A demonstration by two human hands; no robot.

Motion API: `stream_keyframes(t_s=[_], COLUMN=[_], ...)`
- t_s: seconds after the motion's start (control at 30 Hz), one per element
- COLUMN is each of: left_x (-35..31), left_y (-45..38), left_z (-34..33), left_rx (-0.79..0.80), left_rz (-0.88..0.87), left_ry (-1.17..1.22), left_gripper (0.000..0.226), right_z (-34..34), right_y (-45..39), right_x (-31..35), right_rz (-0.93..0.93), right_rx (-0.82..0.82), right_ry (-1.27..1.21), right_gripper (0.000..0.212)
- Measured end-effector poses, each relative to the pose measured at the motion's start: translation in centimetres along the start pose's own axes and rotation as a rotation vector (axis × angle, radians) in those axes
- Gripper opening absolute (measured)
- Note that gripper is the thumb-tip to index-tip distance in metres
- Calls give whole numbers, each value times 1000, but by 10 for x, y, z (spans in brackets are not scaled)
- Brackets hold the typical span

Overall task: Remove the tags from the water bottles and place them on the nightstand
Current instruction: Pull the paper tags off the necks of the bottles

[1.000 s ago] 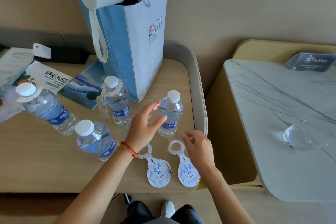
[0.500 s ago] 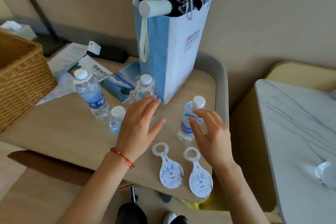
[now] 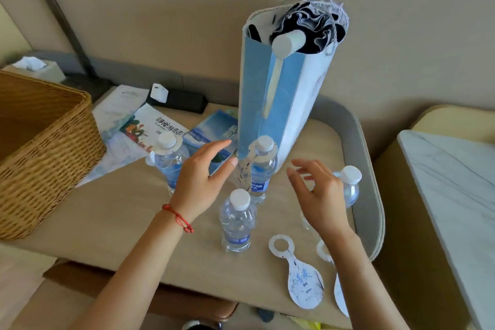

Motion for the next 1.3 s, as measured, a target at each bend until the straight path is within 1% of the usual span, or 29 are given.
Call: stream_keyframes(t_s=[0.13,0.27,0.4,0.47,0.53,0.63,0.67,0.7,0.77,0.8,0.9,1.0,1.13,1.2,1.3], left_x=[34,54,67,72,75,77,78,78,79,80,84,89,95,96,96], left_y=[-27,-51,-61,-60,-61,-64,-64,-64,-64,-63,-58,-50,-46,-46,-50], left_z=[-7,-25,-46,-55,-62,-69,-70,-70,-69,-68,-62,-57,-54,-55,-57], left_rx=[178,342,475,514,523,524,530,539,555,554,538,506,438,436,458], left_rz=[59,102,170,203,201,210,218,219,212,216,232,244,247,227,205], left_ry=[187,364,467,528,562,584,592,600,612,618,648,673,648,611,555], left_gripper=[33,32,32,30,27,29,30,31,32,32,32,34,35,33,37], right_z=[-22,-38,-48,-53,-58,-65,-67,-68,-72,-74,-79,-78,-79,-79,-74], right_y=[-2,-6,-7,-6,-5,-2,0,1,2,2,0,-7,-16,-19,-25], right_x=[8,13,13,11,9,10,11,13,15,15,12,7,1,-1,-1], right_rz=[-167,-333,-468,-519,-557,-559,-558,-550,-516,-510,-496,-460,-504,-524,-518], right_rx=[-87,-143,-176,-150,-102,-33,-17,-3,12,22,54,74,94,74,-23], right_ry=[-33,-44,-39,-48,-84,-178,-203,-220,-236,-249,-300,-360,-478,-487,-417], right_gripper=[19,10,20,26,29,24,26,30,45,46,31,30,28,25,20])
Point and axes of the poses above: each hand's wrist, its own y-axis away from the middle knuckle, its own z-axis out of the back of the hand, x = y × z, the point moved 1 cm from there along -y, towards the middle knuckle, and after that the axes turned 2 degrees about -x, right-handed, at the moved point
